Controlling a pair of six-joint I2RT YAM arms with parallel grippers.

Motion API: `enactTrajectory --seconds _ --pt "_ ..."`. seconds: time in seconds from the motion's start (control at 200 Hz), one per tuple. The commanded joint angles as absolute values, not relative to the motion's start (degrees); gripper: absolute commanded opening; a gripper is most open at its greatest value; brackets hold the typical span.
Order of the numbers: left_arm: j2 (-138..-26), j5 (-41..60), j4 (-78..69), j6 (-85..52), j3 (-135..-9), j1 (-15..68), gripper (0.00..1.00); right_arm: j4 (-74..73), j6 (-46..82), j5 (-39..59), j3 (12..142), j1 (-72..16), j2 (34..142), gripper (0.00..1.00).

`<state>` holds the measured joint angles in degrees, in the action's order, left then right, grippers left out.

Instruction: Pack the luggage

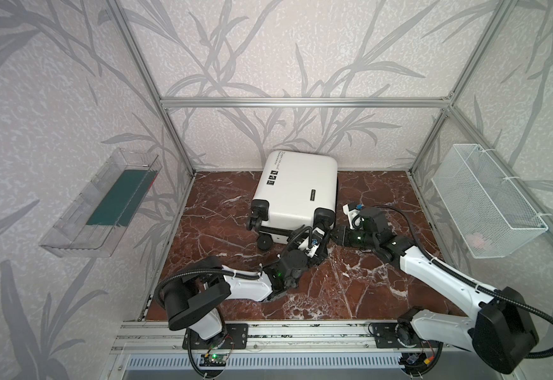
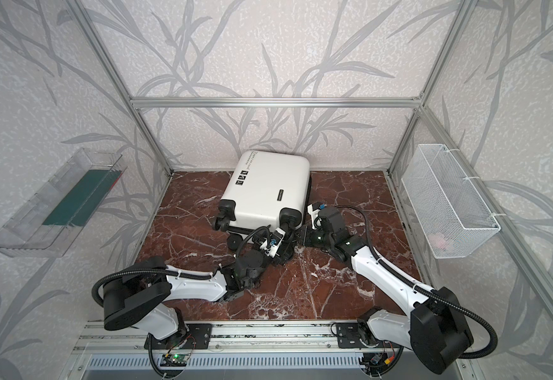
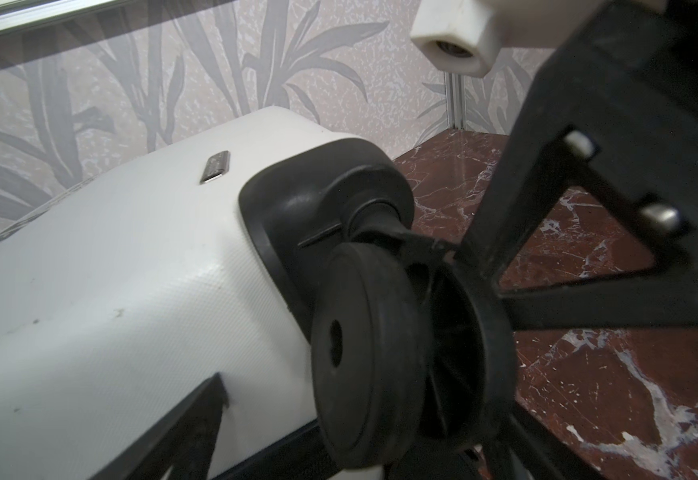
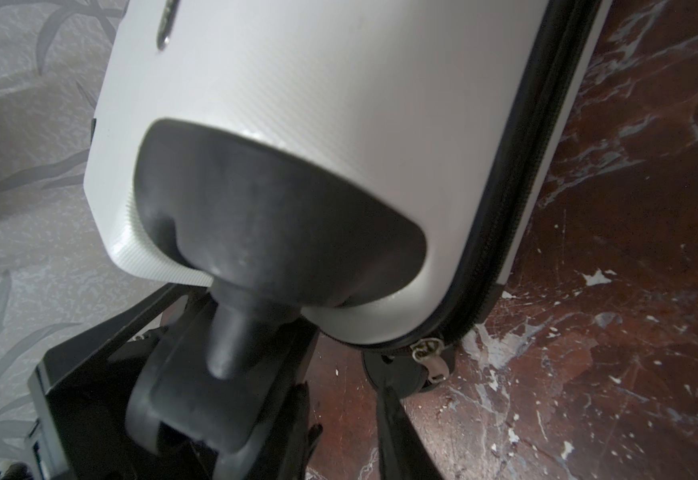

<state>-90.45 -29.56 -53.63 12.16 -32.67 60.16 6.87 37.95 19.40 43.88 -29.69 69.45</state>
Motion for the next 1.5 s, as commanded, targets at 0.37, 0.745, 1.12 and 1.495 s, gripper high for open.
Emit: enactTrajectory --seconds 0.37,0.745,1.12,1.495 --pt "-87.80 -25.39 -55.01 21.13 -35.77 58.15 0.79 6.61 37.68 19.29 45.01 -30.15 68.71 0.30" --pt "-86.75 -22.32 -50.97 24.99 -37.09 57.88 0.70 6.68 37.84 19.18 45.18 -30.15 68.73 0.30" --pt "-86.12 -20.94 -46.17 28.82 -38.82 57.71 0.54 7.62 36.89 16.97 43.92 -28.80 65.67 0.37" --pt "-84.74 -20.35 -41.59 34.62 -40.53 57.72 0.44 10.81 30.92 15.93 37.99 -22.19 59.59 0.57"
